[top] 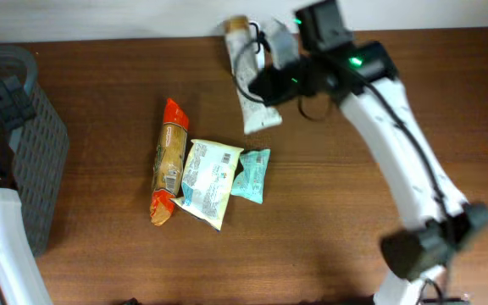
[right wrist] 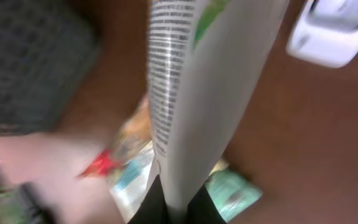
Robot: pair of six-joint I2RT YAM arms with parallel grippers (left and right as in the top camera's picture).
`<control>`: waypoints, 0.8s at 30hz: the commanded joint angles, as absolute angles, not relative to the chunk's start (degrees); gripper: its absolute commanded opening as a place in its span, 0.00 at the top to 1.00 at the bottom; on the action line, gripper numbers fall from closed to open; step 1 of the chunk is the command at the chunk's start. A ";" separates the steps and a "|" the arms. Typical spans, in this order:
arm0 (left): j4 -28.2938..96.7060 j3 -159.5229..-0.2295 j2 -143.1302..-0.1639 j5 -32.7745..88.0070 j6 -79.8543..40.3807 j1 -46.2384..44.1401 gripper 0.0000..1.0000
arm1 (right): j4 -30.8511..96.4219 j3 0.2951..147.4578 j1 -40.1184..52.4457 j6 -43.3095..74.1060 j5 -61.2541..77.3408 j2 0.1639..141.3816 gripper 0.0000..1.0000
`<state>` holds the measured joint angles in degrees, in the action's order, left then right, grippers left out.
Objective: Scan the item barcode
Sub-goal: 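Hold the white tube in front of the scanner window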
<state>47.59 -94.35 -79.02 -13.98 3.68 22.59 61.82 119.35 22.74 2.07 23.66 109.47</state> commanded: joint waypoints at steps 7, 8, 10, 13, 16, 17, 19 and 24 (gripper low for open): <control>47.70 -94.70 -79.05 -14.22 4.40 22.68 0.01 | 38.11 127.83 30.70 -22.83 -38.98 134.39 0.96; 47.70 -94.70 -79.05 -14.22 4.40 22.68 0.01 | 33.95 127.81 30.63 -25.87 -42.11 136.51 0.96; 47.70 -94.70 -79.05 -14.22 4.40 22.68 0.01 | 28.42 127.79 30.35 -30.85 -43.90 139.24 0.96; 47.70 -94.70 -79.05 -14.22 4.40 22.68 0.01 | 18.31 127.76 29.41 -37.82 -48.34 143.17 0.96; 47.68 -94.70 -79.05 -14.22 4.40 22.68 0.01 | 10.04 127.74 28.80 -43.35 -48.71 145.82 0.96; 47.68 -94.70 -79.05 -14.22 4.40 22.68 0.01 | 8.95 127.72 28.73 -43.55 -48.49 146.47 0.96; 47.70 -94.70 -79.05 -14.22 4.40 22.68 0.01 | 8.69 127.72 28.73 -45.30 -48.51 147.41 0.96; 47.70 -94.70 -79.05 -14.22 4.40 22.68 0.01 | 8.69 127.72 28.75 -45.65 -48.56 148.27 0.96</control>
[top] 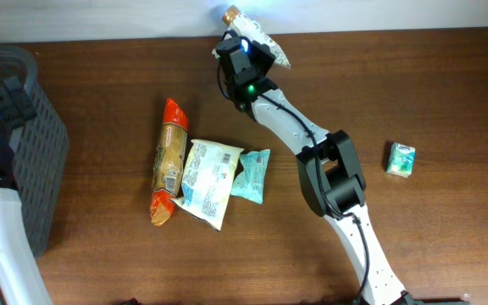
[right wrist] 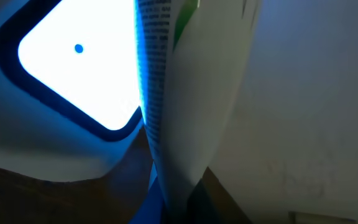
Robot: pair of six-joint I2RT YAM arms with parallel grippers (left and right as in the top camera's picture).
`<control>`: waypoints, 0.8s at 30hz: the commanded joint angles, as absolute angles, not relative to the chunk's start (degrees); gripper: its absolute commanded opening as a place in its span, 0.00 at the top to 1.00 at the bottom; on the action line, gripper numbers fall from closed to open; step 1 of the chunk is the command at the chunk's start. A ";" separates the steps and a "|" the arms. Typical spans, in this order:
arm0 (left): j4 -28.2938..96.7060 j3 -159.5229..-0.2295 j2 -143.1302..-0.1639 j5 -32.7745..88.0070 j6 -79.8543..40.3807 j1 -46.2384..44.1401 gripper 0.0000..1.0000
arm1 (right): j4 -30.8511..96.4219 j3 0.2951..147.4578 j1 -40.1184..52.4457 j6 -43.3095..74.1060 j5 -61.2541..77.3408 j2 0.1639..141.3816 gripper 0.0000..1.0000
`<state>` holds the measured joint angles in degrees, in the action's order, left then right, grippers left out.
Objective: Scan the item barcode
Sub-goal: 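Hold the white tube in front of the scanner window, then carry the tube right and lay it beside the tissue box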
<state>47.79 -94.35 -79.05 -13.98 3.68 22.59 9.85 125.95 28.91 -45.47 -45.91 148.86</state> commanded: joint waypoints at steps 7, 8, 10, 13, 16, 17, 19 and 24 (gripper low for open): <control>47.70 -94.70 -79.05 -14.22 4.40 22.68 0.01 | 8.93 127.72 28.86 -45.82 -50.85 147.70 0.96; 47.70 -94.70 -79.05 -14.22 4.40 22.68 0.01 | 9.41 127.72 28.86 -45.58 -50.85 147.02 0.96; 47.70 -94.70 -79.05 -14.22 4.40 22.68 0.01 | 12.25 127.72 28.84 -39.97 -50.39 143.76 0.96; 47.68 -94.70 -79.05 -14.22 4.40 22.68 0.01 | 22.96 127.74 28.75 -31.48 -43.92 136.03 0.96; 47.68 -94.70 -79.05 -14.22 4.40 22.68 0.01 | 37.56 127.74 28.73 -19.94 -35.73 124.57 0.96; 47.68 -94.70 -79.05 -14.22 4.40 22.68 0.01 | 43.70 127.74 28.73 -15.90 -32.95 120.62 0.96; 47.70 -94.70 -79.05 -14.22 4.40 22.68 0.01 | 52.56 127.74 28.60 -8.62 -31.44 115.96 0.96; 47.70 -94.70 -79.05 -14.22 4.40 22.68 0.01 | 81.10 127.52 21.67 14.28 -24.97 111.09 0.96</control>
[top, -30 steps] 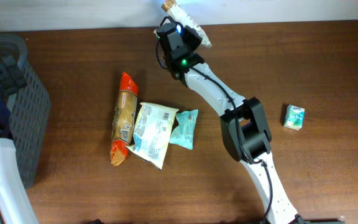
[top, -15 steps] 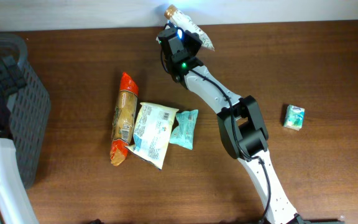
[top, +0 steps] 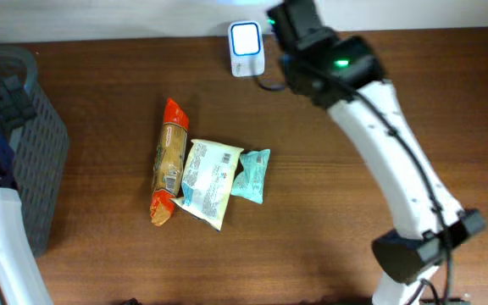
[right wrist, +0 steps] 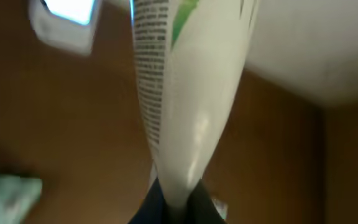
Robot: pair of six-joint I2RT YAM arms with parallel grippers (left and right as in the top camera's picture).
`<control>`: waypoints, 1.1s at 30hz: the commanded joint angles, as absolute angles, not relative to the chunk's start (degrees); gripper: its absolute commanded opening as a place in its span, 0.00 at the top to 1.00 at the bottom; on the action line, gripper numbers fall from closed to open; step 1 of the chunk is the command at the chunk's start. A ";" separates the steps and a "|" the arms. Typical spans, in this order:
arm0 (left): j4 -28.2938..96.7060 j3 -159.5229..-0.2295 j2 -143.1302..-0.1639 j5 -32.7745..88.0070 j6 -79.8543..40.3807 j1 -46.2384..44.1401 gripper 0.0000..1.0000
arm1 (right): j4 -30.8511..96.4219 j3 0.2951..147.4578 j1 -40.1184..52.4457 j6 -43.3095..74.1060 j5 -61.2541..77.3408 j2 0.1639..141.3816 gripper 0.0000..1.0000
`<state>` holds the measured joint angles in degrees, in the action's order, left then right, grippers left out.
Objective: Scan the item barcode
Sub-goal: 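Carry the tube right and lay it beside the tissue box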
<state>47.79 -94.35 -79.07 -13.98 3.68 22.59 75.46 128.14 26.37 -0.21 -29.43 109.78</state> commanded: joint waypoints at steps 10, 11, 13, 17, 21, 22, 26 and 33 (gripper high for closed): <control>47.70 -94.70 -79.05 -14.22 4.40 22.68 0.01 | 71.57 100.31 0.71 22.68 -12.53 113.25 0.96; 47.70 -94.70 -79.05 -14.22 4.40 22.68 0.01 | 67.20 96.68 -1.30 23.05 -10.31 113.25 0.96; 47.70 -94.70 -79.05 -14.22 4.40 22.68 0.01 | 58.52 90.00 -5.85 25.34 -4.99 113.25 0.96; 47.70 -94.70 -79.05 -14.22 4.40 22.68 0.01 | 45.67 79.31 -14.68 28.21 2.22 113.25 0.96; 47.70 -94.70 -79.05 -14.22 4.40 22.68 0.01 | 46.48 78.35 -18.63 25.34 4.75 113.19 0.33; 47.70 -94.70 -79.05 -14.22 4.40 22.68 0.01 | 46.52 78.76 -18.94 20.99 8.01 113.08 0.27; 47.70 -94.70 -79.05 -14.22 4.40 22.68 0.01 | 53.08 84.68 -17.78 16.67 9.34 109.67 0.25; 47.70 -94.70 -79.05 -14.22 4.40 22.68 0.01 | 64.10 92.88 -6.09 13.47 16.38 107.04 0.36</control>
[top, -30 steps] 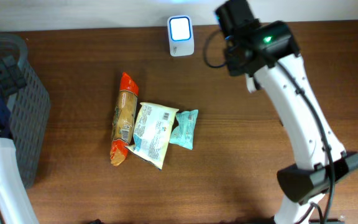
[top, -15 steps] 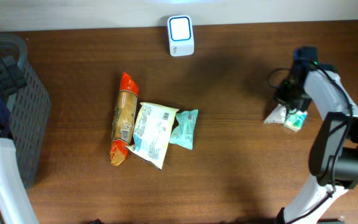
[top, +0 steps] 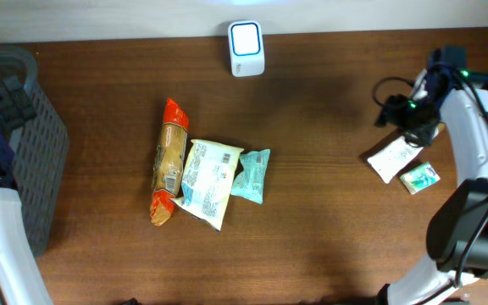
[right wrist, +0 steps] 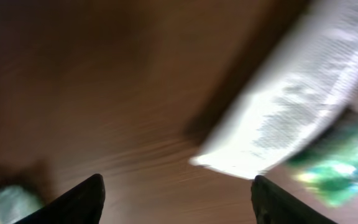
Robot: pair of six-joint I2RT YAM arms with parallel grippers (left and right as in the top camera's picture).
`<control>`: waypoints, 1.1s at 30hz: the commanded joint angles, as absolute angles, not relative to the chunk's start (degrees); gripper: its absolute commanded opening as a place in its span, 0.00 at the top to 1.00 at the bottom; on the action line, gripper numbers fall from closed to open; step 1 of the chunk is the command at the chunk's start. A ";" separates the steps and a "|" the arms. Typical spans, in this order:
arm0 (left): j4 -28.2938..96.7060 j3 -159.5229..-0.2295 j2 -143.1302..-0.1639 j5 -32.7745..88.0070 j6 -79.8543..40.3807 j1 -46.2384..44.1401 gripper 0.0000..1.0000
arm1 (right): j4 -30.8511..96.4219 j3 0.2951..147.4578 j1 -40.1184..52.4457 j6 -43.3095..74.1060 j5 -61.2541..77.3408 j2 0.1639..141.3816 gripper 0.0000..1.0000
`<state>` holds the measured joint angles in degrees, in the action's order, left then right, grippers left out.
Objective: Scan the item barcode
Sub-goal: 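Carry the tube right and lay it beside the tissue box, then reach the right gripper toward the green pouch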
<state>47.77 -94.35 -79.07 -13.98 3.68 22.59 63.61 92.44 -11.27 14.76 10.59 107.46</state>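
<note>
The white scanner (top: 246, 38) with its lit blue window stands at the table's back edge. The white printed pouch (top: 392, 157) lies flat at the right, next to a small green box (top: 418, 177). My right gripper (top: 396, 117) hovers just behind the pouch, open and empty. In the blurred right wrist view, its gripper (right wrist: 176, 182) has both dark fingertips (right wrist: 82, 199) spread wide, with the white pouch (right wrist: 297, 106) and the green box (right wrist: 328, 174) below to the right. My left gripper (top: 7, 97) hangs over the basket; its jaws cannot be made out.
An orange-red snack packet (top: 169, 161), a yellow-white pouch (top: 206, 180) and a teal packet (top: 251, 175) lie together in the middle of the table. A grey mesh basket (top: 45, 144) stands at the left edge.
My right gripper held the white pouch just right of the scanner. Now it is at the right side of the table, open, and the pouch lies on the table beside the green box.
My right gripper was shut on the white pouch near the back of the table. Then it held the pouch against the scanner's blue-lit window. Then it held it right of the scanner. Now the pouch lies at the right, let go.
</note>
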 commanded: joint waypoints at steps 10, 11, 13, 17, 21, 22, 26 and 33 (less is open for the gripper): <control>47.70 -94.70 -79.05 -14.22 4.40 22.68 0.01 | 52.45 92.79 24.97 23.14 12.56 113.34 0.96; 47.68 -94.70 -79.05 -14.22 4.40 22.68 0.01 | 51.59 92.79 27.14 23.53 11.38 113.97 0.96; 47.68 -94.70 -79.05 -14.22 4.40 22.68 0.01 | 51.22 92.79 30.83 26.92 7.05 115.77 0.96; 47.70 -94.70 -79.05 -14.22 4.40 22.68 0.01 | 51.62 92.79 33.36 30.59 3.81 119.15 0.96; 47.68 -94.70 -79.05 -14.22 4.40 22.68 0.01 | 53.41 92.79 33.36 32.25 4.27 124.42 0.96; 47.68 -94.70 -79.05 -14.22 4.40 22.68 0.01 | 53.36 92.79 33.36 32.25 4.49 125.86 0.96; 47.70 -94.70 -79.05 -14.22 4.40 22.68 0.01 | 52.34 92.79 32.88 32.21 5.82 129.03 0.69; 47.70 -94.70 -79.05 -14.22 4.40 22.68 0.01 | 55.13 96.62 30.00 25.34 10.76 127.85 0.45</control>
<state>47.77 -94.35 -79.09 -13.98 3.68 22.57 52.45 95.83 31.94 29.17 11.97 124.57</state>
